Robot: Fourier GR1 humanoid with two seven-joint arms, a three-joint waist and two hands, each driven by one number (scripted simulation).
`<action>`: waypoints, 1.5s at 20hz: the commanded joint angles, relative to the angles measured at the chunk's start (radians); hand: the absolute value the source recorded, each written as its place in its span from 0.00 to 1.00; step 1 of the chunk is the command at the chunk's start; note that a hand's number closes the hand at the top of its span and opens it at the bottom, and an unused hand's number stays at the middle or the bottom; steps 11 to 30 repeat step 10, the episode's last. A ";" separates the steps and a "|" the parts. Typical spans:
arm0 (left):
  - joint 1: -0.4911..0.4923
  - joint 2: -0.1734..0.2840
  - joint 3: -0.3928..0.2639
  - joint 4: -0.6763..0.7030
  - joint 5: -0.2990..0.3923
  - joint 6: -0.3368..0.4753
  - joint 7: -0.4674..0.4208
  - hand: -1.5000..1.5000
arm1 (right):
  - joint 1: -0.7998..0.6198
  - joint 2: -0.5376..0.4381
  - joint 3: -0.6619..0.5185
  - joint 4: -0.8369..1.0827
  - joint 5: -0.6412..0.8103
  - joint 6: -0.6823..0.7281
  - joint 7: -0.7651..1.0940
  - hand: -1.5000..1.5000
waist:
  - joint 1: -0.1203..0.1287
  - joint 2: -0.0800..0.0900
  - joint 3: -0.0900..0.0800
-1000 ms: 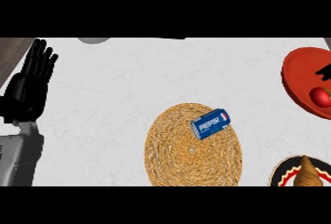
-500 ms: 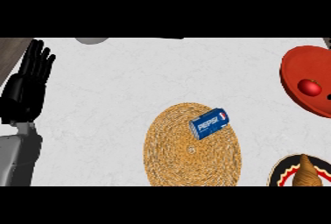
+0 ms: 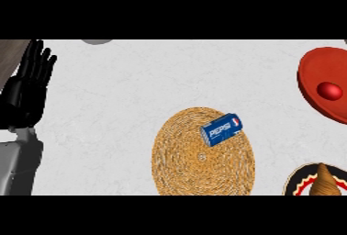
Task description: Pick the tomato from the placemat and place it in the bowl
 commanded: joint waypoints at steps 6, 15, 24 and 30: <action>-0.011 -0.002 0.003 -0.013 0.005 0.002 -0.003 0.50 | 0.018 -0.060 -0.075 0.025 -0.078 0.134 -0.009 0.00 | 0.009 0.019 0.010; 0.007 -0.005 0.010 -0.010 0.013 -0.001 -0.007 0.50 | 0.031 -0.099 -0.084 0.016 -0.089 0.184 0.019 0.00 | 0.005 0.019 0.012; 0.007 -0.005 0.010 -0.010 0.013 -0.001 -0.007 0.50 | 0.031 -0.099 -0.084 0.016 -0.089 0.184 0.019 0.00 | 0.005 0.019 0.012; 0.007 -0.005 0.010 -0.010 0.013 -0.001 -0.007 0.50 | 0.031 -0.099 -0.084 0.016 -0.089 0.184 0.019 0.00 | 0.005 0.019 0.012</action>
